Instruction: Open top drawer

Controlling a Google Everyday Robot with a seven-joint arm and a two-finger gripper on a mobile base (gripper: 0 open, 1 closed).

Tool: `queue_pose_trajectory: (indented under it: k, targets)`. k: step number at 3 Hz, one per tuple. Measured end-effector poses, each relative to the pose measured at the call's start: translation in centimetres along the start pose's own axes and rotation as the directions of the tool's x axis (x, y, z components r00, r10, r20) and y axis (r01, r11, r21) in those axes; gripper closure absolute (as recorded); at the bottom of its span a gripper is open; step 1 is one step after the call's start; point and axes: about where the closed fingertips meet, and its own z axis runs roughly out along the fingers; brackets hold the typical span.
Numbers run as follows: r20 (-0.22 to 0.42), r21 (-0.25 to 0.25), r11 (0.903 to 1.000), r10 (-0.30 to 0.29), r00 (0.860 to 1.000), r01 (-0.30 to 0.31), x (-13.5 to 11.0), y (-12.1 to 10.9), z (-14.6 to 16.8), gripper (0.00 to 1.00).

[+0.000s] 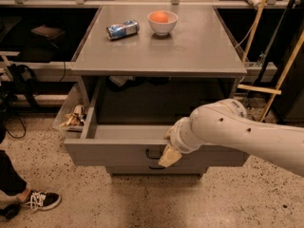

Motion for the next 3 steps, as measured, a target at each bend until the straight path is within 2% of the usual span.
queue_pose_trajectory:
  k: [3]
  targets:
    - [0.005, 0.014, 0.9999, 0.006, 1.0, -0.007, 0.45, 1.76, -0.52, 1.0]
